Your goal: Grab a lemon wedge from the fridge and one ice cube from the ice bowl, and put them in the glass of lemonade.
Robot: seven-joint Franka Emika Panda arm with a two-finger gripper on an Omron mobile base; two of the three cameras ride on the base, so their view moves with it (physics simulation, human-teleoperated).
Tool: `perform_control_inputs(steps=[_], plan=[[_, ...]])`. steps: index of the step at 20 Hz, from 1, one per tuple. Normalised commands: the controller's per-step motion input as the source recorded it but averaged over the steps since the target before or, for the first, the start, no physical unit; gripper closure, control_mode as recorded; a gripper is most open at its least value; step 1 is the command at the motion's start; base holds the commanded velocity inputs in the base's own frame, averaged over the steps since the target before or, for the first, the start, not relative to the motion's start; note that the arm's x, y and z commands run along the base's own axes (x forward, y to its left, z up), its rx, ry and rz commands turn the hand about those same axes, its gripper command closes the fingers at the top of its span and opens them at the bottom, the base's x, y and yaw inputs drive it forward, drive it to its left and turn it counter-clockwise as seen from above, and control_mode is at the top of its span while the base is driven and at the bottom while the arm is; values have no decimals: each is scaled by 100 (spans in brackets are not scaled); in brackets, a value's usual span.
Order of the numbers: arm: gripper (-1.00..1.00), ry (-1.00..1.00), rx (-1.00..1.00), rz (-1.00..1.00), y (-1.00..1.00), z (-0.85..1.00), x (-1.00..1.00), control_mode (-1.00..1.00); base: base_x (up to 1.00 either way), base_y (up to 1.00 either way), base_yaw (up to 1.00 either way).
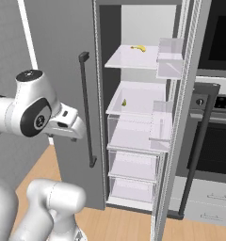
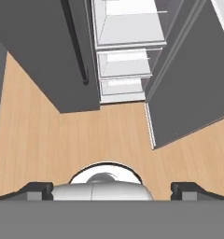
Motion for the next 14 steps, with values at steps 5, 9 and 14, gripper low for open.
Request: perform_control_inputs(steps=[5, 9, 14], plan=[[-100, 0, -2, 0, 0, -5, 6, -100, 0, 0, 0], [-100, 0, 0, 0, -1, -1, 8, 100, 54, -21, 1], [-100, 0, 0, 0, 0, 0, 0, 100, 95, -49, 7]])
